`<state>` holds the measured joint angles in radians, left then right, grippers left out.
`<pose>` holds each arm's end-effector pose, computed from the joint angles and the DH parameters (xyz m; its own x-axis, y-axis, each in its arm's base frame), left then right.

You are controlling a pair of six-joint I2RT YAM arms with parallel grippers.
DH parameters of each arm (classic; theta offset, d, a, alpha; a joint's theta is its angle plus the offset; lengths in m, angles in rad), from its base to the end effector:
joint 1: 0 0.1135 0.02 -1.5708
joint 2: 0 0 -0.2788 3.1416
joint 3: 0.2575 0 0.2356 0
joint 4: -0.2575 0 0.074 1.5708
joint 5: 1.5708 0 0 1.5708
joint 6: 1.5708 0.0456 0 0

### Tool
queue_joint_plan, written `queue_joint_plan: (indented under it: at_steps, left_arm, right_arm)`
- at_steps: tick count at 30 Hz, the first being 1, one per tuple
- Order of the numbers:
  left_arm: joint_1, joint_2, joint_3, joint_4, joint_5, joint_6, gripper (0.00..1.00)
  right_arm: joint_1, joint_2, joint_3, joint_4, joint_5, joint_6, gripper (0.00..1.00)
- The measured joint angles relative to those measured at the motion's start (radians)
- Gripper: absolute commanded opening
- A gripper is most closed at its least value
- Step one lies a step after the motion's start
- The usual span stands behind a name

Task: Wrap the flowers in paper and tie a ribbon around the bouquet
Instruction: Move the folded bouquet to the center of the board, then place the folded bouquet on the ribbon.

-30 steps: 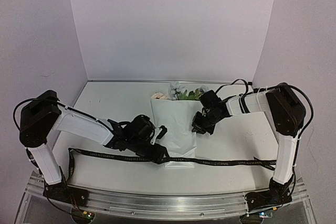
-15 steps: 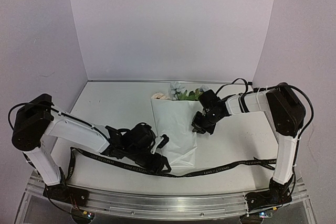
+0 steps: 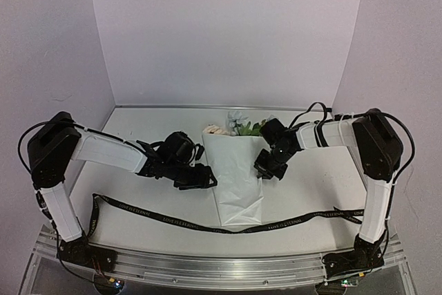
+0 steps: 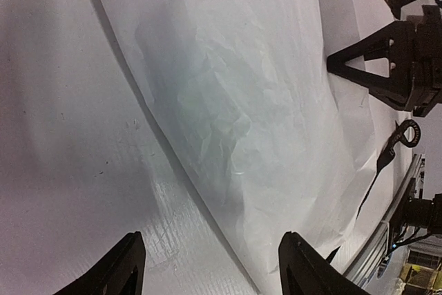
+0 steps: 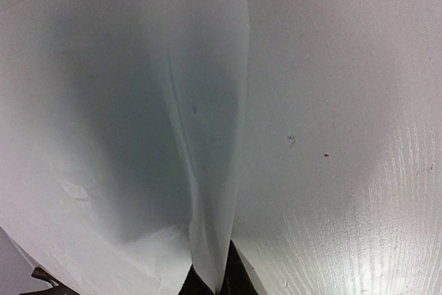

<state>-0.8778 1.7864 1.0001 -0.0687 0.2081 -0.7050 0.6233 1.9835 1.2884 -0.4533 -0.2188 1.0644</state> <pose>0.2233 -0.2837 0.1775 -0.9111 0.1047 -0.3988 0.3269 0.7728 -0.5440 0.3140 0.2379 0.1610 -0.9207 0.3895 -0.0257 0.3362 0.8248 0.4545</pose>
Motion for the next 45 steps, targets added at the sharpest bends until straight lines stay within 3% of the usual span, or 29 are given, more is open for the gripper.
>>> queue_joint_plan:
  at_steps: [6,12,18,25,31,45]
  left_arm:
    - [0.001,0.073,0.029,0.009,0.063,-0.001,0.57]
    - [0.007,0.081,0.043,0.016,0.102,-0.006,0.36]
    - [0.010,0.081,0.076,0.013,0.128,-0.005,0.24]
    - [0.011,0.071,0.080,-0.051,0.134,-0.012,0.30]
    - [0.011,-0.011,0.067,-0.085,0.134,-0.045,0.49]
    - [0.011,-0.050,-0.002,-0.087,0.133,-0.094,0.56]
  right_arm:
    - [0.012,0.000,0.034,-0.041,0.009,0.055,0.00]
    - [0.019,0.000,0.045,-0.048,0.011,0.124,0.00]
    - [0.023,-0.002,0.045,-0.048,0.015,0.197,0.00]
    - [0.030,-0.021,0.035,-0.030,0.026,0.302,0.00]
    - [0.043,-0.046,0.001,-0.007,0.044,0.402,0.00]
    - [0.067,-0.080,-0.003,0.004,0.050,0.488,0.00]
